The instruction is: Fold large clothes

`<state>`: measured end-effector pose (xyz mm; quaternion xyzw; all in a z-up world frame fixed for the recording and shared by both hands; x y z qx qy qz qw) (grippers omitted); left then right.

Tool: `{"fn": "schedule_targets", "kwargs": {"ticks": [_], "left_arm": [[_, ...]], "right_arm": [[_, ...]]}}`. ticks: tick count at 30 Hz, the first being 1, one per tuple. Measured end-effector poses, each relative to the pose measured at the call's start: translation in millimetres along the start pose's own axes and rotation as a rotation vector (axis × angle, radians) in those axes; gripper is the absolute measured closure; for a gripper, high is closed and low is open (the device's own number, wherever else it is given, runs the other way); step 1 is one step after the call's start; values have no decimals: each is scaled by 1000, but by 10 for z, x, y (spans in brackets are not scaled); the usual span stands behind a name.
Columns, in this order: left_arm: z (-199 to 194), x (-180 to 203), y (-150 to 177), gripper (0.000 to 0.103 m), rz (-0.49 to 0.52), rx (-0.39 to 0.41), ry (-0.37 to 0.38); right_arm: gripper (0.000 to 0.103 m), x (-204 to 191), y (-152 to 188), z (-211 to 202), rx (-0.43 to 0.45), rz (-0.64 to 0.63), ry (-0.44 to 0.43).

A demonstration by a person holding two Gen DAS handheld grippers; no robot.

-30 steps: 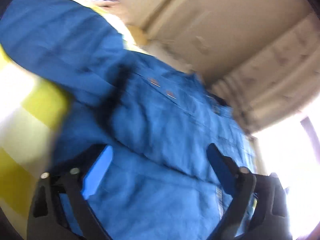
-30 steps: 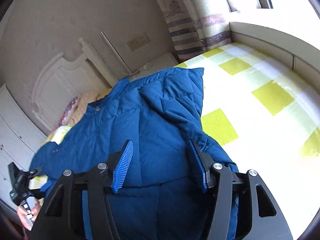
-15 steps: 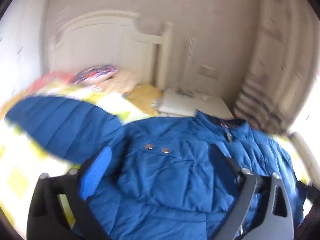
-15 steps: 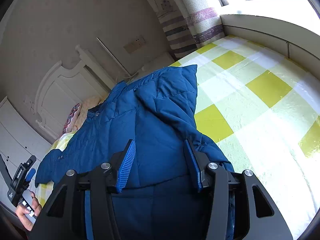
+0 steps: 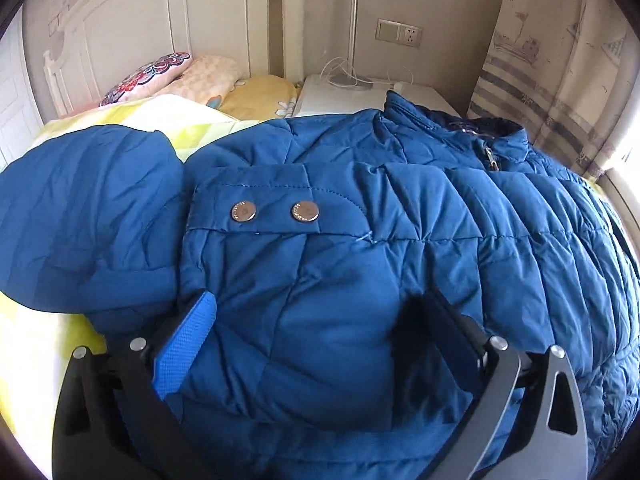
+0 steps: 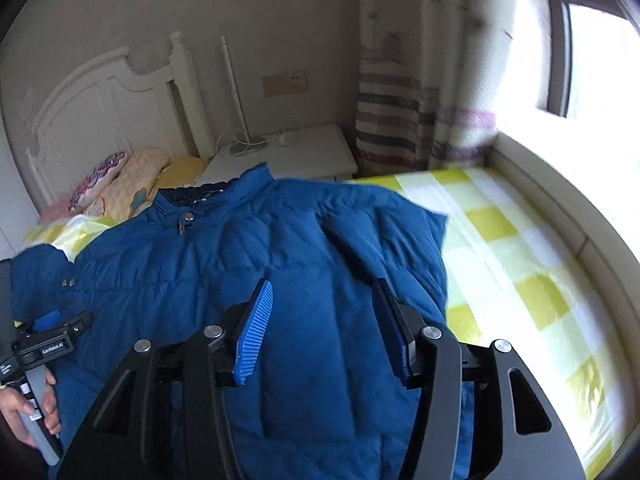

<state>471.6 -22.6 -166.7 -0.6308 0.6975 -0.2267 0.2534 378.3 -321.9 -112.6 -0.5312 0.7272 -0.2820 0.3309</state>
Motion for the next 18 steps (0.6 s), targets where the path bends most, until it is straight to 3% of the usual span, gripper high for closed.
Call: {"fn": "schedule_targets", "kwargs": {"ticks": [3, 6, 11, 15, 18], "left_arm": [[-30, -119, 48, 2, -8, 5, 11], [-100, -198, 95, 2, -14, 9, 19], [-109, -207, 97, 2, -15, 9, 19], [-117, -194, 102, 2, -9, 7, 11], [-115, -186, 108, 2, -6, 7, 9]], "right_arm": [[40, -360, -78, 375, -42, -128, 30], [36, -435, 184, 931, -187, -226, 96], [38, -318, 128, 876, -196, -191, 61], [37, 84, -204, 666, -95, -61, 141], [27, 442, -111, 916, -176, -12, 211]]}}
Point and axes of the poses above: each gripper's, at about its wrist camera, not at the fingertips, and z roughly the way its jaws point, x to its right, y to its underside, the point moved 8 cm from there along z, roughly the way its jaws point, and after that the axes turned 7 degrees about z, right-handed, at the moved point
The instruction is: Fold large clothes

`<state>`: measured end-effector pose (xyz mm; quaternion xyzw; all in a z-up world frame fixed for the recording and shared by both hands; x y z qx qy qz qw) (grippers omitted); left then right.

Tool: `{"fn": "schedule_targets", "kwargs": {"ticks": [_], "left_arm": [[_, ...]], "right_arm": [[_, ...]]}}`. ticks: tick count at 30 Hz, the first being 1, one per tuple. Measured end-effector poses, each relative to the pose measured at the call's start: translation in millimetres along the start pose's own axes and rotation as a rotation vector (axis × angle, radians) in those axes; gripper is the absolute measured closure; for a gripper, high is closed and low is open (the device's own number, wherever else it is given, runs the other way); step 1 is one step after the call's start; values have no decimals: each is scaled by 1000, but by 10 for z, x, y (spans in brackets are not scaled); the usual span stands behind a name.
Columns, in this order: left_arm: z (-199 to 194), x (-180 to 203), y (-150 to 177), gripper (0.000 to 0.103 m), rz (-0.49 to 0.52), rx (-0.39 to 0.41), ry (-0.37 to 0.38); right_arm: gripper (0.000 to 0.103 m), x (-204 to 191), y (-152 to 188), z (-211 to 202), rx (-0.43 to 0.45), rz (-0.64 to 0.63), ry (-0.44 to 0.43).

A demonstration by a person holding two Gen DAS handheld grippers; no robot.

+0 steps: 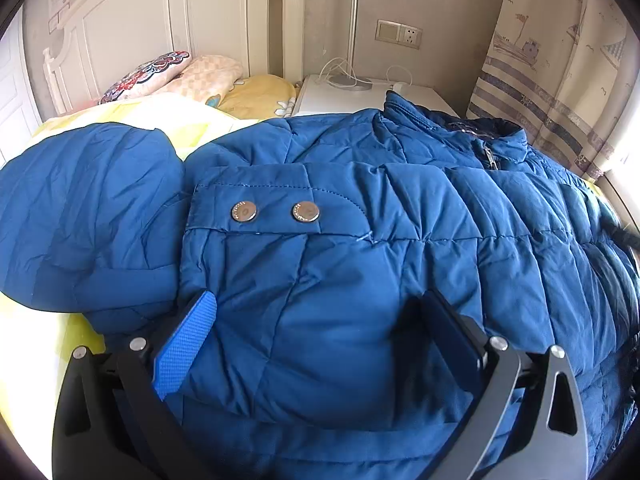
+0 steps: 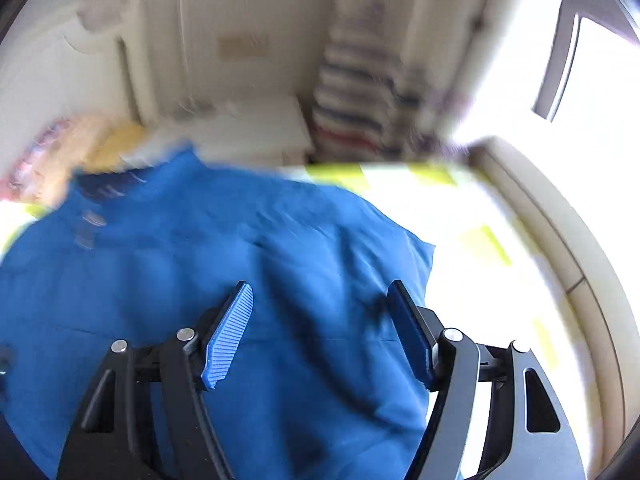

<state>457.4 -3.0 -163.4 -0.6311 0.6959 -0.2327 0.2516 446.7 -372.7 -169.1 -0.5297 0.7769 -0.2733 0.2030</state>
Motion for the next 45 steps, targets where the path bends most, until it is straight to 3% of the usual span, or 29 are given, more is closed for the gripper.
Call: {"fn": "schedule_targets", "kwargs": {"ticks": [2, 6, 8, 9, 11, 13, 15, 19, 20, 22, 26, 29, 33, 38, 40, 41, 42, 44, 45], "left_arm": [[-1, 5, 5, 2, 2, -1, -3], [-5, 4, 1, 2, -4, 1, 4], [-9, 3, 0, 2, -6, 3, 6], [-8, 4, -1, 2, -8, 3, 8], [-7, 3, -1, 2, -11, 5, 11], [-20, -11, -1, 2, -21, 13, 25], [-55, -49, -4, 2, -50, 36, 68], [-274, -311, -59, 3, -187, 99, 250], [-380, -475, -105, 3, -256, 125, 290], [-594, -918, -179, 3, -403, 198, 298], [-822, -2220, 57, 3, -776, 271, 189], [-858, -3046, 384, 7, -955, 280, 102], [-852, -3816, 605, 12, -1039, 281, 19], [-747, -4405, 612, 12, -1144, 293, 43], [-764, -4529, 605, 19, -1197, 321, 60], [-726, -4600, 559, 42, -1183, 310, 77], [-667, -4609, 527, 86, -1165, 275, 84], [-663, -4532, 426, 93, -1129, 264, 121], [-799, -4419, 299, 95, -1045, 291, 82]], "right_arm": [[26, 28, 55, 73, -14, 8, -28], [27, 1, 64, -236, 21, 6, 31], [24, -149, 84, -549, 102, 10, -60], [16, -286, 138, -701, 132, -11, -97], [15, -651, 322, -898, 152, -124, -144], [15, -925, 518, -848, 127, -239, -137], [15, -1040, 730, -593, 78, -307, -72], [11, -1006, 637, -448, 10, -222, -130], [11, -998, 607, -445, 4, -210, -143], [11, -1004, 542, -425, 3, -212, -141], [10, -1012, 551, -395, 10, -221, -132], [9, -1091, 454, -331, 5, -212, -145], [6, -1015, 547, -326, 4, -200, -150], [6, -939, 616, -360, 4, -193, -158], [6, -938, 613, -360, 4, -194, -157], [6, -937, 610, -358, 3, -194, -157], [6, -938, 610, -360, 2, -193, -159], [6, -938, 608, -357, 1, -192, -161], [6, -935, 612, -351, 1, -191, -163]]}}
Point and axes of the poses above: each gripper's, at about its wrist camera, not at the fingertips, and z roughly the way its jaws point, x to its right, y to its underside, the point moved 8 cm from there along z, roughly the way its jaws point, and after that the axes turned 7 degrees about z, right-handed, at the moved point
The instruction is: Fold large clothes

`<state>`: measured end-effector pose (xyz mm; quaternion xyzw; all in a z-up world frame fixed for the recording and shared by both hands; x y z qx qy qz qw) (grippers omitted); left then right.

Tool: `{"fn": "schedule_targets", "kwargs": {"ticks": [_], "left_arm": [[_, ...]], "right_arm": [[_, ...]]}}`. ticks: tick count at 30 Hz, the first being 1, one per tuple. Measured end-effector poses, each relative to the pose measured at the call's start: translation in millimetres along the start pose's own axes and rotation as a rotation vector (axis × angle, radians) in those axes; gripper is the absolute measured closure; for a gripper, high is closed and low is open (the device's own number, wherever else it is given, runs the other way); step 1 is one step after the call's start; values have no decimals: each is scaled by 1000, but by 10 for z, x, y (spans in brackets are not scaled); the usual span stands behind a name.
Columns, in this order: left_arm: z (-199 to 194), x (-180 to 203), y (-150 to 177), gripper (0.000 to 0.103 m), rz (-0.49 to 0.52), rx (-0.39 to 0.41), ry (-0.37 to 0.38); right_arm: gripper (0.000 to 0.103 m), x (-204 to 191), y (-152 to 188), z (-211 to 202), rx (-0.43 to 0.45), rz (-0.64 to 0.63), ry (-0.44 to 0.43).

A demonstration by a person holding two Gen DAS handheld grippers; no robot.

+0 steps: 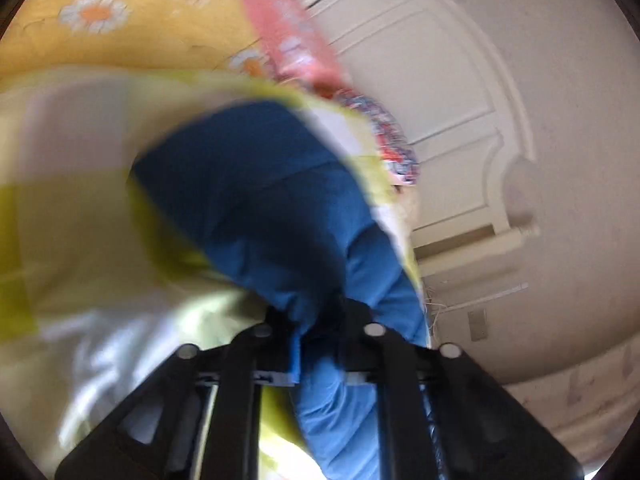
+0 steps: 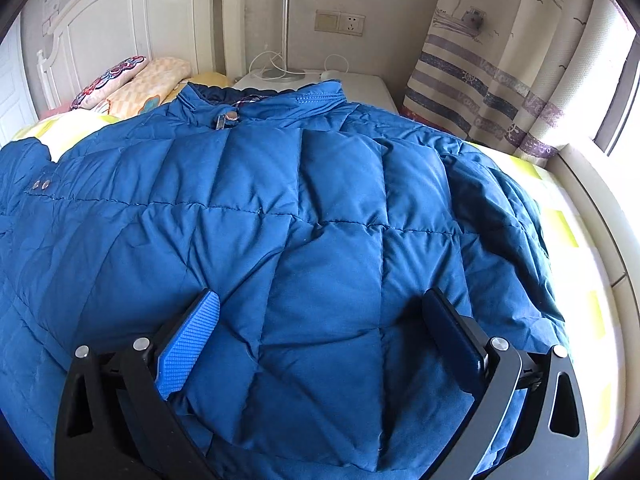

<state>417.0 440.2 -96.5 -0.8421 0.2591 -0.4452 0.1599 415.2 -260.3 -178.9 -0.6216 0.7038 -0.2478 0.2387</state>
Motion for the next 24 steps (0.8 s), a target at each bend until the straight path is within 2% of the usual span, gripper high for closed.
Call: {"fn": "schedule_targets", "kwargs": {"ticks": [1, 2, 3, 4, 6, 9, 12, 13, 14, 15, 16, 17, 18, 19, 20, 22, 24], "left_arm": [[-72, 181, 47, 95, 77, 25, -5], [-202, 513, 146, 96, 196, 57, 3], [-306, 868, 315, 96, 286, 62, 38], [-355, 1058, 435, 96, 333, 59, 62], [-485, 1744, 924, 96, 505, 40, 162], [-517, 2573, 1969, 95, 765, -42, 267], [-316, 3004, 3138, 87, 959, -190, 307], [-179, 3065, 3587, 78, 1021, -257, 302], [-83, 3073, 3880, 60, 1053, -303, 290], [41, 3032, 4135, 36, 1079, -355, 275], [129, 2984, 4421, 22, 1113, -400, 244], [259, 2919, 4684, 9, 1188, -418, 194], [314, 2857, 4790, 3, 1271, -384, 147], [314, 2867, 4893, 3, 1365, -346, 94], [282, 2888, 4882, 3, 1387, -329, 87], [216, 2920, 4834, 3, 1383, -356, 103], [-5, 2934, 4649, 3, 1333, -330, 127]], "right_arm": [[6, 0, 0, 1, 0, 1, -2], [6, -1, 1, -2, 0, 3, -4], [6, 1, 2, -5, 2, 7, -7], [6, 3, 5, -13, 3, 12, -11], [6, 19, 3, -38, 11, 30, -28], [7, 152, -26, -164, 70, 119, -60], [7, 452, -47, -312, 149, 301, -131], [7, 550, -42, -337, 167, 361, -155], [7, 664, -32, -364, 190, 433, -198], [7, 736, -28, -386, 207, 476, -226], [7, 817, -18, -410, 227, 518, -241], [7, 849, -17, -422, 235, 535, -246], [7, 859, -15, -431, 239, 546, -253], [7, 854, -11, -435, 241, 549, -258], [7, 841, -13, -437, 240, 546, -256], [6, 820, -29, -436, 238, 538, -254], [6, 815, -33, -436, 237, 541, -258]]}}
Point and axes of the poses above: each gripper's, at about its wrist camera, not at the fingertips, and z roughly the way its jaws point, x to its right, y to its underside, the point moved 8 cm from there along z, roughly the way its jaws point, and after that the axes turned 7 degrees about z, right-handed, at the moved point
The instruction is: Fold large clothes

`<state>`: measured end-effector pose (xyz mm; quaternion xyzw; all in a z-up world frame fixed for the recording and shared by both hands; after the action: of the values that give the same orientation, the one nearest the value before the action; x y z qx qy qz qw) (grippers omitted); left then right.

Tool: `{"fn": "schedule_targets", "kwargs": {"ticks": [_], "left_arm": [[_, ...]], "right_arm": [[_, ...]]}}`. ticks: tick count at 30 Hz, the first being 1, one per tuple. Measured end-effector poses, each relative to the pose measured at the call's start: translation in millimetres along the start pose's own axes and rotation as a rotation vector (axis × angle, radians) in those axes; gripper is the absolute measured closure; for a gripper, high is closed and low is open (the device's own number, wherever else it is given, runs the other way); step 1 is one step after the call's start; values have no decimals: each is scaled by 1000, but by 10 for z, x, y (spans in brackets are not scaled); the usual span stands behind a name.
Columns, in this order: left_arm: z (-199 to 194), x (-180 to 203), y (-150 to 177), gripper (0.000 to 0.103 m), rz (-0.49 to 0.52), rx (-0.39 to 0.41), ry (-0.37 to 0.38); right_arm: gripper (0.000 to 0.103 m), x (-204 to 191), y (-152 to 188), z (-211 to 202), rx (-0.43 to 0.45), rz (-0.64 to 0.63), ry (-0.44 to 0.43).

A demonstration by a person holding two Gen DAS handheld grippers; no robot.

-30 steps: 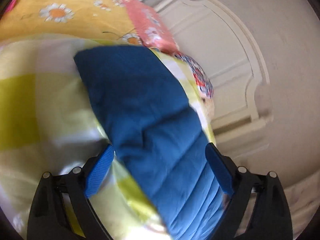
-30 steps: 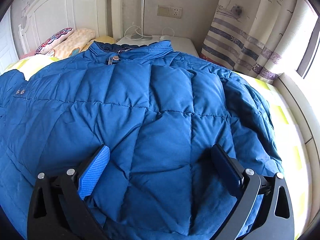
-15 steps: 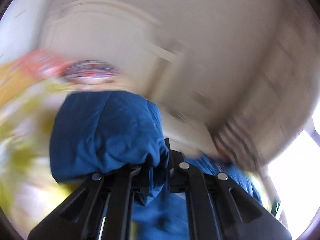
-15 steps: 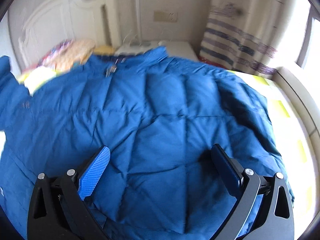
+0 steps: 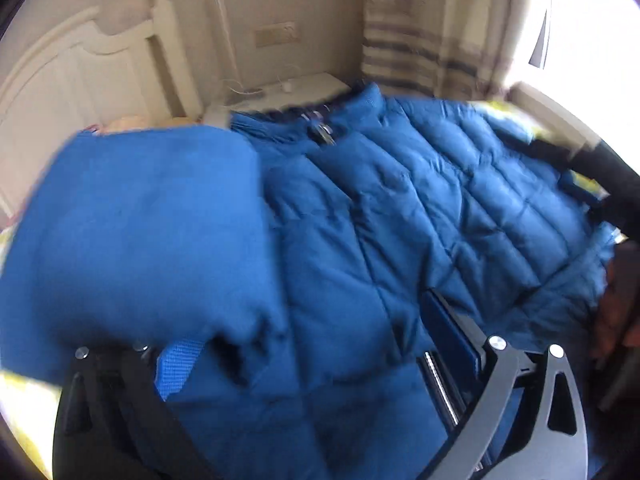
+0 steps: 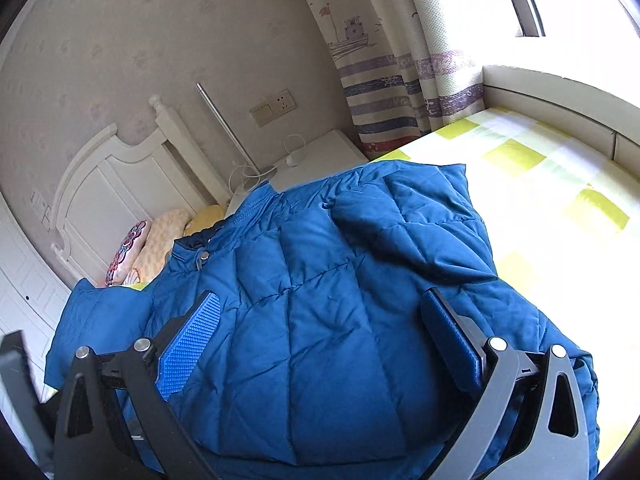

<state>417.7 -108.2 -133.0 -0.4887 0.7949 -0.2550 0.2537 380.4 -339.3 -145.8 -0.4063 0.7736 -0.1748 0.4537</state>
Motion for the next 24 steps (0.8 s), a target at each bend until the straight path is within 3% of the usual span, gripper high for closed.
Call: {"fn": "schedule_targets", "kwargs": {"ticks": [2, 5, 7, 9, 11, 13, 19, 21, 24], "left_arm": [[-430, -110, -21, 3, -79, 109, 23], [-876, -564, 67, 3, -253, 228, -45], [-947, -928, 254, 3, -393, 220, -123], [-891, -1315, 589, 4, -533, 134, -201], [-783, -1508, 819, 5, -595, 61, -231], [-684, -1573, 891, 5, -600, 19, -229], [-45, -1438, 768, 4, -462, -98, -265], [42, -1425, 824, 2, -469, -126, -237], [55, -1473, 859, 2, -523, -104, -189]], "right_arm": [[6, 44, -21, -23, 2, 7, -10], [6, 60, -20, -23, -1, 10, -13], [6, 49, -19, -17, -2, 3, -9], [6, 48, -25, -5, -3, 0, -6], [6, 48, -23, 2, -6, -2, -2], [5, 42, -14, 15, -13, -7, 7], [4, 18, 43, 99, -50, -31, 57], [4, 33, 52, 96, -53, -24, 50], [4, 37, 63, 111, -61, -25, 53]]}}
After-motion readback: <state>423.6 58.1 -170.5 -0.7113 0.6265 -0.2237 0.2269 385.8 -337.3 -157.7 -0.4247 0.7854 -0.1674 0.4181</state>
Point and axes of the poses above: each gripper's, at about its wrist camera, not at the fingertips, and z roughly the way its jaws point, x to its right, y to its underside, the point moved 8 cm from there along z, roughly the way its jaws point, and after that the axes turned 7 degrees about z, right-handed, at the moved point
